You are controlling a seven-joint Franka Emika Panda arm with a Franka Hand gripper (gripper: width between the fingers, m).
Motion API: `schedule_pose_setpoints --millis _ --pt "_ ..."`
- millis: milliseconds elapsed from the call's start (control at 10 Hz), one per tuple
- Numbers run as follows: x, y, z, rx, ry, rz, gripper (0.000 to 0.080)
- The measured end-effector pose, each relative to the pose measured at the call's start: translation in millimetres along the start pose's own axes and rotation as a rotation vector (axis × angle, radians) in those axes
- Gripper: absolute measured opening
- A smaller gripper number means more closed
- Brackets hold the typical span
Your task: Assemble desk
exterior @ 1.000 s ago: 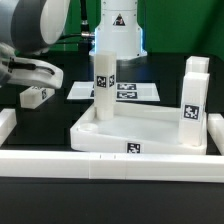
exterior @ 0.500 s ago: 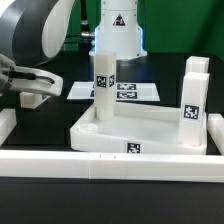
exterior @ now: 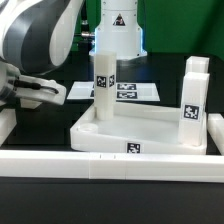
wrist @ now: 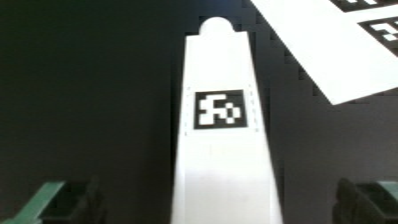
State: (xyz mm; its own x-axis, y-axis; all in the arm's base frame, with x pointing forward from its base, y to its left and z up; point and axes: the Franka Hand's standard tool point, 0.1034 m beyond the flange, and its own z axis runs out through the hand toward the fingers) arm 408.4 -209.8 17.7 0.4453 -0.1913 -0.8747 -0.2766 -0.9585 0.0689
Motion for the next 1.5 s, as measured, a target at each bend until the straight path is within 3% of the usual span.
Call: schedule_pose_setpoints --millis 300,400,900,1100,1500 --pt "-3.6 -0.9 5.1 0.006 -0.060 0.006 0.0649" --pt "1.5 -0.9 4.2 -0.003 -0.046 0.005 0.0649" --pt "-0.1 2.8 0.5 -0.001 -0.037 0.007 0.0623" --pt "-1.1 5.0 -1.0 0.000 -0.034 0.010 0.0286" --pt "-1.9 5.9 -2.4 0.001 -0.031 0.010 0.0288"
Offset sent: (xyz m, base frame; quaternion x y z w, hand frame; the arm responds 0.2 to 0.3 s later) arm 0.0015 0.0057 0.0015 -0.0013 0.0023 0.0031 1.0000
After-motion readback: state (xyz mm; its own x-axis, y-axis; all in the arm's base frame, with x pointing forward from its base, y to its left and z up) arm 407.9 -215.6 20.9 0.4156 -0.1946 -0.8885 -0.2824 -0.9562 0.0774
